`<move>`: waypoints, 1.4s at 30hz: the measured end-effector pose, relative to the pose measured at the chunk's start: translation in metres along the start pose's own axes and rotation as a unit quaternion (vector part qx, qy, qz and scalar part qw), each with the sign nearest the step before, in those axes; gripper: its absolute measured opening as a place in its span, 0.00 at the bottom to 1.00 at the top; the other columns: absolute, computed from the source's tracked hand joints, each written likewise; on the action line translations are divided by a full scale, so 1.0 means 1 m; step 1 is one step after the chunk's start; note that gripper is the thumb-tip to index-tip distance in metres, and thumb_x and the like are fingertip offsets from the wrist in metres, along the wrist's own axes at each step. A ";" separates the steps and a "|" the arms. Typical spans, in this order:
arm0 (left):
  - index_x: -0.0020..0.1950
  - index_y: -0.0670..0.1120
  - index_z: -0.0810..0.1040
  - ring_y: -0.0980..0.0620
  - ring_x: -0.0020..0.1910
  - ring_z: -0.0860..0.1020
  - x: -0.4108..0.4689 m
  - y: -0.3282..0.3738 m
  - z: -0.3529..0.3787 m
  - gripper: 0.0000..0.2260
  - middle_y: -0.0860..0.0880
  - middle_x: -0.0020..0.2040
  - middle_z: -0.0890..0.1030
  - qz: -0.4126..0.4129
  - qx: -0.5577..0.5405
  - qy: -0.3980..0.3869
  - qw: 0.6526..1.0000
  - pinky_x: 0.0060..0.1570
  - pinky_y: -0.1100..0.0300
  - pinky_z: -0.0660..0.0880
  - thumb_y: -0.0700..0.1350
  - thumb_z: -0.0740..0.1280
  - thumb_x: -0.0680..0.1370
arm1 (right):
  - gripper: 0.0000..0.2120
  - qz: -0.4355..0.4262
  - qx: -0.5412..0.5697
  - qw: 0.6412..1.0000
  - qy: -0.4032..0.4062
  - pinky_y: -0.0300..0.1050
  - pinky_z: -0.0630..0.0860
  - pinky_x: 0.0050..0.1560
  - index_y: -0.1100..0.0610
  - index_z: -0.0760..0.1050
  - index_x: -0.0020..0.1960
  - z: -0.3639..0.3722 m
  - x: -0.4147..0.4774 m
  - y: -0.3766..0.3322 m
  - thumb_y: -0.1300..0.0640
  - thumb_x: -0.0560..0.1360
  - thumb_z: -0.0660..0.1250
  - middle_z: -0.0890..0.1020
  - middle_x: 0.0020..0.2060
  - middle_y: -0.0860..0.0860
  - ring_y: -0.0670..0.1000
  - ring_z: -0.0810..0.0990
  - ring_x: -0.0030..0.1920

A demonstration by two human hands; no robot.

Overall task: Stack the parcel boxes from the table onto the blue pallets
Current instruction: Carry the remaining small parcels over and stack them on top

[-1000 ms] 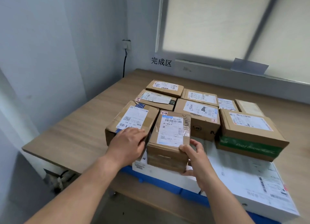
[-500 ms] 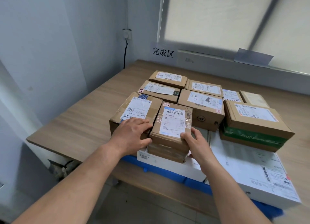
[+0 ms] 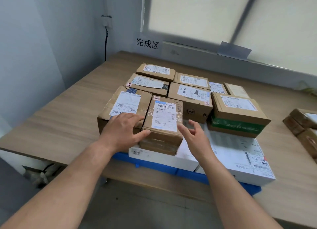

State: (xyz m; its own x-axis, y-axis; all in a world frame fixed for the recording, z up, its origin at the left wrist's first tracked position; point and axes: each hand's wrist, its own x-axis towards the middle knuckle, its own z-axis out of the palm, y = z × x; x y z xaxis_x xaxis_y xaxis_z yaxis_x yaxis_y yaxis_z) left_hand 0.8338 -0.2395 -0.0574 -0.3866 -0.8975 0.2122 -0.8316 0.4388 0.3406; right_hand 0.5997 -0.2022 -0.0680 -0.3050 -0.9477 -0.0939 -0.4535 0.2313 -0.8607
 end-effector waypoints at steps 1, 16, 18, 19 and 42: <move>0.71 0.52 0.68 0.54 0.68 0.67 0.000 0.001 0.000 0.26 0.54 0.68 0.72 0.000 -0.016 0.017 1.000 0.67 0.54 0.63 0.62 0.62 0.76 | 0.31 -0.018 -0.016 0.999 0.022 0.45 0.72 0.56 0.50 0.63 0.73 -0.004 -0.003 0.002 0.38 0.75 0.64 0.76 0.64 0.52 0.51 0.75 0.61; 0.66 0.46 0.73 0.50 0.57 0.76 -0.050 0.156 0.068 0.25 0.49 0.59 0.79 0.019 -0.102 0.120 0.987 0.57 0.51 0.75 0.59 0.57 0.75 | 0.16 -0.206 -0.284 0.917 0.191 0.43 0.74 0.40 0.55 0.80 0.57 -0.106 -0.067 0.082 0.57 0.70 0.74 0.80 0.49 0.51 0.54 0.81 0.45; 0.65 0.47 0.74 0.51 0.56 0.77 -0.057 0.178 0.084 0.25 0.50 0.57 0.80 0.022 -0.090 0.096 0.991 0.57 0.52 0.75 0.59 0.57 0.75 | 0.17 -0.216 -0.297 0.905 0.214 0.45 0.77 0.37 0.56 0.81 0.52 -0.127 -0.077 0.101 0.60 0.64 0.78 0.81 0.44 0.52 0.55 0.82 0.42; 0.64 0.47 0.75 0.52 0.56 0.77 -0.060 0.191 0.092 0.24 0.50 0.56 0.80 0.031 -0.080 0.086 0.993 0.57 0.52 0.74 0.59 0.57 0.75 | 0.18 -0.214 -0.305 0.901 0.223 0.45 0.78 0.36 0.56 0.81 0.50 -0.139 -0.082 0.113 0.61 0.61 0.79 0.81 0.43 0.52 0.55 0.82 0.40; 0.72 0.50 0.67 0.52 0.67 0.68 -0.031 0.498 0.233 0.28 0.52 0.67 0.72 0.153 -0.080 -0.034 0.984 0.64 0.55 0.66 0.62 0.63 0.76 | 0.23 -0.111 -0.368 0.857 0.344 0.51 0.78 0.44 0.57 0.80 0.54 -0.399 -0.147 0.306 0.57 0.61 0.79 0.81 0.46 0.54 0.57 0.82 0.45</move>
State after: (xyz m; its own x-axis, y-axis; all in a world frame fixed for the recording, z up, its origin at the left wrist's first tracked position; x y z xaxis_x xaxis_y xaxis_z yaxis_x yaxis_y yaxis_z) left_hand 0.3392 -0.0038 -0.1075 -0.6397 -0.7204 0.2677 -0.5999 0.6858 0.4120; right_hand 0.1716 0.0959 -0.1174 -0.4496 -0.6915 0.5654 -0.8922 0.3786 -0.2463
